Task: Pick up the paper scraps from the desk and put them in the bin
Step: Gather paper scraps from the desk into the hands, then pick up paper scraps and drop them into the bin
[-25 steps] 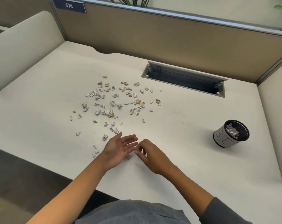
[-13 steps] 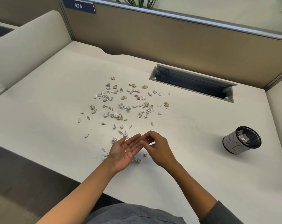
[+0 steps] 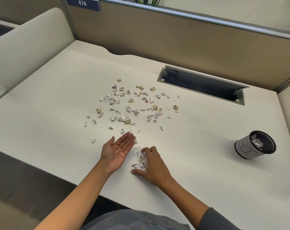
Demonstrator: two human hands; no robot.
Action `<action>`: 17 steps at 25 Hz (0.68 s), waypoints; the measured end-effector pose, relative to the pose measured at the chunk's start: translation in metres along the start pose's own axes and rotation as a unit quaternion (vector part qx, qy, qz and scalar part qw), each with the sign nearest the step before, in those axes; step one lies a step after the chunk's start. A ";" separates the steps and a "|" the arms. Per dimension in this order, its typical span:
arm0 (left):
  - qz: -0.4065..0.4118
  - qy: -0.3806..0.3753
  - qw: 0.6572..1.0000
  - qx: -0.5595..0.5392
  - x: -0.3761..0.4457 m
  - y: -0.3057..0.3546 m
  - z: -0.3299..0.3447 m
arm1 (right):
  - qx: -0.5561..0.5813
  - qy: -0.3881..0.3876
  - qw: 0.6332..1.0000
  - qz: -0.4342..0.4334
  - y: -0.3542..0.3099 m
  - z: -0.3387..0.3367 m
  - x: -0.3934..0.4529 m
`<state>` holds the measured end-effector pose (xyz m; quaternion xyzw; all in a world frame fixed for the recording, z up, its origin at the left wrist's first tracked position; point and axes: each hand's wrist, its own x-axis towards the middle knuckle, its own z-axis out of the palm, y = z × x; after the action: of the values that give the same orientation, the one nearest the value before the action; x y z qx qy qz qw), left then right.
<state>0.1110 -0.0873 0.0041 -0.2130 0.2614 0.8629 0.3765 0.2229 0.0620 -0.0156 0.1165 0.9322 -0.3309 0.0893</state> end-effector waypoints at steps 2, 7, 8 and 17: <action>-0.003 0.002 1.000 0.000 0.001 0.000 -0.002 | 0.002 -0.001 1.000 -0.027 -0.006 0.001 0.007; -0.004 0.011 1.000 0.011 0.003 0.004 -0.004 | 0.011 -0.021 0.998 -0.057 -0.007 -0.002 0.016; -0.006 0.016 1.000 0.016 0.003 0.004 -0.004 | 0.007 -0.025 0.999 -0.046 -0.007 -0.004 0.018; -0.030 0.076 0.990 0.111 0.008 -0.014 0.005 | 0.127 -0.009 0.992 0.002 -0.049 -0.053 0.038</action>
<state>0.1159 -0.0719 -0.0003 -0.2428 0.3765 0.7982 0.4027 0.1686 0.0650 0.0450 0.1255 0.8815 -0.4477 0.0827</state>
